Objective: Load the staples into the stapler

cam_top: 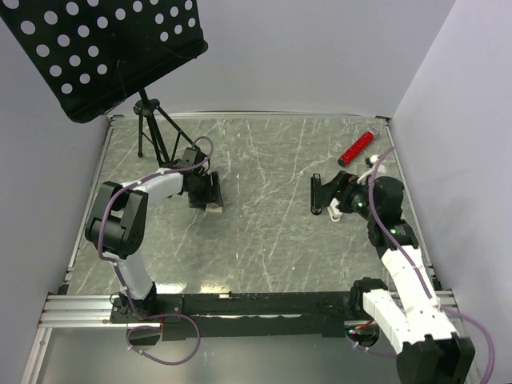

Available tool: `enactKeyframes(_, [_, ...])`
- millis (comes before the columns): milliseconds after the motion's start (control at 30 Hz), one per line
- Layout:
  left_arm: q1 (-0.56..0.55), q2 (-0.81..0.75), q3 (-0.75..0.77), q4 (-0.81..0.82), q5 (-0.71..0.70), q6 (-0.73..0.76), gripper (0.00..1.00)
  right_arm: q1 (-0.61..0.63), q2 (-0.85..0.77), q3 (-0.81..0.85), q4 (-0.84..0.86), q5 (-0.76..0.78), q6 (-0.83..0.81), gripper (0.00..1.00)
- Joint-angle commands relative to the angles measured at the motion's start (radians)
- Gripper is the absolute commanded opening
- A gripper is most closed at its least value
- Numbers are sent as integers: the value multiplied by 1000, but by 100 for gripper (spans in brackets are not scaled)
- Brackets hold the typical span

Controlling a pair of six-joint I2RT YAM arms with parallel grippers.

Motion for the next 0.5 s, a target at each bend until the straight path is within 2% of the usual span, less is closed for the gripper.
enactKeyframes(0, [-34,25,8,10,39,5,66,120,73,-22,107,-13,78,100])
enactKeyframes(167, [-65,25,-2,27,53,-16,65,294,183,-48,202,33,180,100])
enactKeyframes(300, [-103,39,-7,42,64,-15,62,372,315,-68,299,10,254,100])
enactKeyframes(467, [-143,59,-4,61,61,-13,60,412,432,-84,414,-2,302,100])
